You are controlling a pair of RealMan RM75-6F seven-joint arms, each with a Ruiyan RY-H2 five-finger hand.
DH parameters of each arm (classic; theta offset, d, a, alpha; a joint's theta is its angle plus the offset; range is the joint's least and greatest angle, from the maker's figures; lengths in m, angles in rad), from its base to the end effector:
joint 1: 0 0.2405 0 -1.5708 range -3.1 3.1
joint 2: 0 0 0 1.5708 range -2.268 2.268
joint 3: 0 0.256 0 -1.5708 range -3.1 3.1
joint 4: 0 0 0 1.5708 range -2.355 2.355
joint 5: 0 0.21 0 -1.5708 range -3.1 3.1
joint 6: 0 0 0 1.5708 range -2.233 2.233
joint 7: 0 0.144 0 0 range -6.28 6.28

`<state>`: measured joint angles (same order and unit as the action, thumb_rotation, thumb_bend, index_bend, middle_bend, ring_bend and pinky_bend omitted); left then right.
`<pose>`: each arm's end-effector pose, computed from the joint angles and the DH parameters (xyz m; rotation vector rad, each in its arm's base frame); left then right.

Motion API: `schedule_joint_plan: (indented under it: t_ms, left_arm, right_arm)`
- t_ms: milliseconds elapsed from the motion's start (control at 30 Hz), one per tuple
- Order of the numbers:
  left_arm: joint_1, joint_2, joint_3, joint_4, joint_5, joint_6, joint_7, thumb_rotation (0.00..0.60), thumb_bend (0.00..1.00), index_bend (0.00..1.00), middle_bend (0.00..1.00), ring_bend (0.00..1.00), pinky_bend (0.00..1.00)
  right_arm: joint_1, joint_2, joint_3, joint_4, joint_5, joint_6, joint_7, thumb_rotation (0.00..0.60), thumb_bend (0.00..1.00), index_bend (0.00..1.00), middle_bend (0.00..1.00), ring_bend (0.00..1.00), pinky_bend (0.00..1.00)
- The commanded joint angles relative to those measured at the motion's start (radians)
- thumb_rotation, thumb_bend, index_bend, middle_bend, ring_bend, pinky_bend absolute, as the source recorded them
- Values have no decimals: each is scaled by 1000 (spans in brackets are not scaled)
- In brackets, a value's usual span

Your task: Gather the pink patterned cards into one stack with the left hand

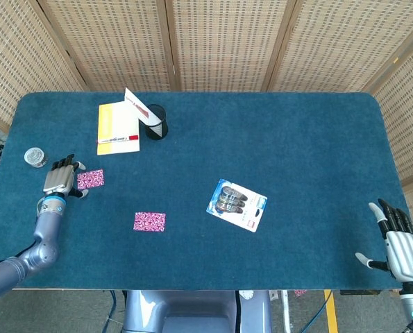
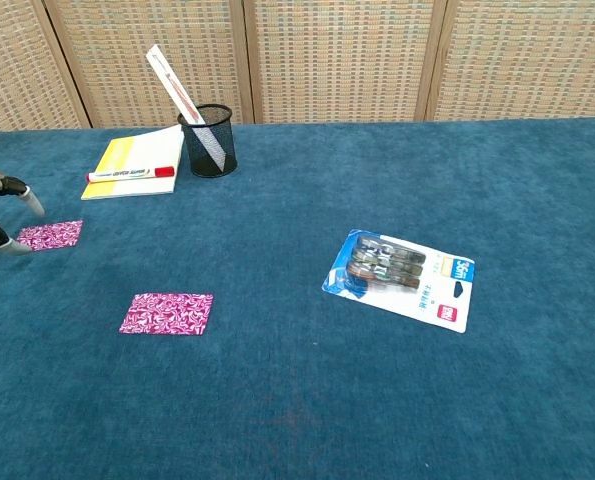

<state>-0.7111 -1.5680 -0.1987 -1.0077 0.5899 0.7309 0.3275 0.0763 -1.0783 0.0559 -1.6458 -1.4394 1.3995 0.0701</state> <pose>-0.3106 0.3955 0.0313 -1.3501 -1.2702 -0.4989 -0.3211 -0.1786 0.1619 1.3431 -1.0417 0.8732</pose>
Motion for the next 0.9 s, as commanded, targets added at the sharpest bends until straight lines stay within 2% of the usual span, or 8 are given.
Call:
schedule_joint_plan:
  t_ms: [33, 700, 800, 900]
  left_arm:
    - [-5, -7, -5, 13, -9, -9, 4, 600, 273, 267, 0, 0, 0]
    - [-20, -60, -11, 100, -18, -53, 20, 600, 299, 272, 0, 0, 0]
    - [-21, -70, -10, 111, -19, -52, 26, 600, 305, 314, 0, 0, 0]
    - [-20, -77, -14, 116, -15, -47, 24, 600, 319, 405, 0, 0, 0]
  right_arm:
    - [0, 0, 0, 0, 0, 0, -1, 600, 131, 15, 0, 0, 0]
    - [0, 0, 0, 0, 1, 0, -1, 600, 131, 15, 0, 0, 0]
    - [0, 0, 0, 0, 2, -1, -1, 600, 131, 15, 0, 0, 0]
    - [0, 0, 0, 0, 1, -1, 0, 600, 131, 15, 0, 0, 0]
